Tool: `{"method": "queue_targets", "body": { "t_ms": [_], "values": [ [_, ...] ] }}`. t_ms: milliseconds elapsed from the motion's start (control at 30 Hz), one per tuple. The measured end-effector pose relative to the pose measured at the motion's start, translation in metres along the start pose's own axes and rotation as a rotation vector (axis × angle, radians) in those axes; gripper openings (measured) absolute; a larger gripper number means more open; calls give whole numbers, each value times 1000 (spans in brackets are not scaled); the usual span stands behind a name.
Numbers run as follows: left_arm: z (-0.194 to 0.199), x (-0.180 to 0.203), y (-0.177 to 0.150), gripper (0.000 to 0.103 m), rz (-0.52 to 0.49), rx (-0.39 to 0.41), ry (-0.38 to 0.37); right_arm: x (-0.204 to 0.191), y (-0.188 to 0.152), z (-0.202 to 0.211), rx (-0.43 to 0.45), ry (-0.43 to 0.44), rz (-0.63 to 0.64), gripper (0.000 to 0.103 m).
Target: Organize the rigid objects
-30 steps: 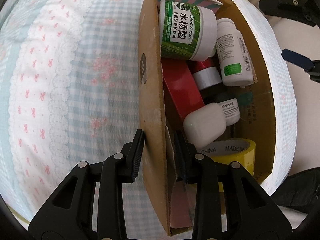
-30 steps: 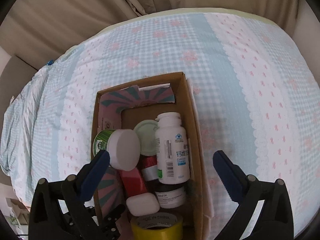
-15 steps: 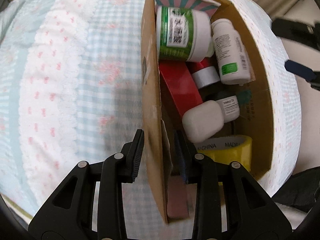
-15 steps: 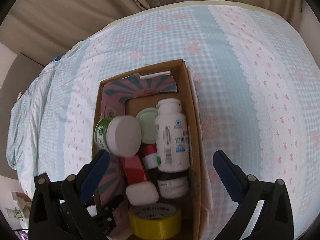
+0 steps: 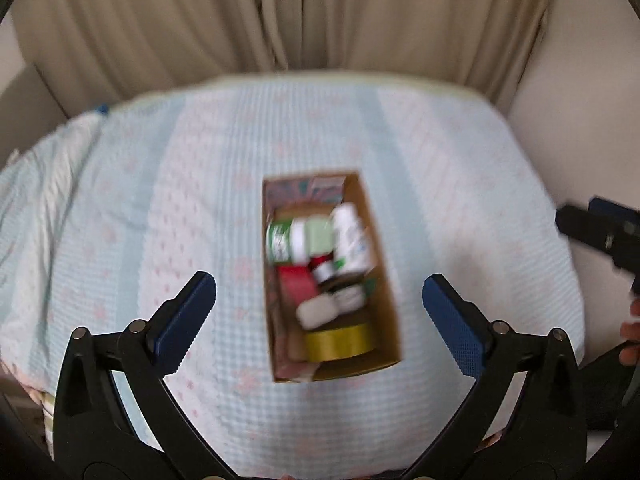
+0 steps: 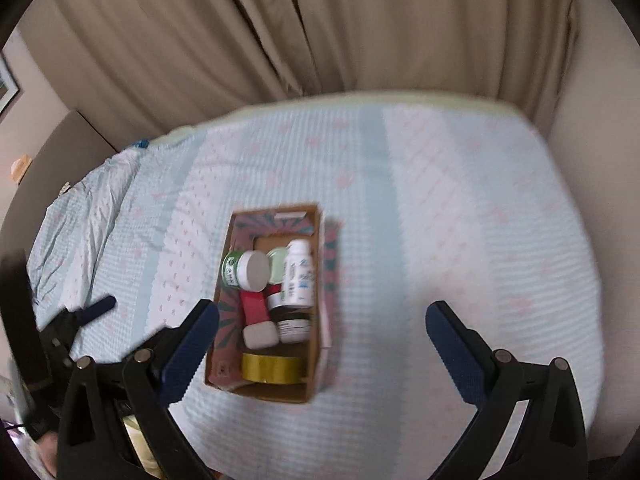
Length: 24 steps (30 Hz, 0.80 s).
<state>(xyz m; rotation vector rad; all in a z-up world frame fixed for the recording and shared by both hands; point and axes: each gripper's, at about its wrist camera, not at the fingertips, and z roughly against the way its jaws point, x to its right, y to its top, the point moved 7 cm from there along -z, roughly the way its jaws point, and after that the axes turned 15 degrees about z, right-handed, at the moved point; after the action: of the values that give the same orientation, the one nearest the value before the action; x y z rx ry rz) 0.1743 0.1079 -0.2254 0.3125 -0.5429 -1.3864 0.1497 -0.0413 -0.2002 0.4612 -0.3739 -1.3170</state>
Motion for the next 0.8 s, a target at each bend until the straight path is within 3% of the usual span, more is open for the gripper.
{"method": "queue_targets", "body": {
  "t_ms": [300,533,800],
  "values": [
    [148,66,17,103,34,289,-33,46,-6,140,170,-145,56,103],
    [208,98,-9,103,2,382,-33,69,-26,203,259,-244,50,103],
    [241,111,-31,103,-28,450,-21,71,-52,227,281,-290,41,103]
  ]
}}
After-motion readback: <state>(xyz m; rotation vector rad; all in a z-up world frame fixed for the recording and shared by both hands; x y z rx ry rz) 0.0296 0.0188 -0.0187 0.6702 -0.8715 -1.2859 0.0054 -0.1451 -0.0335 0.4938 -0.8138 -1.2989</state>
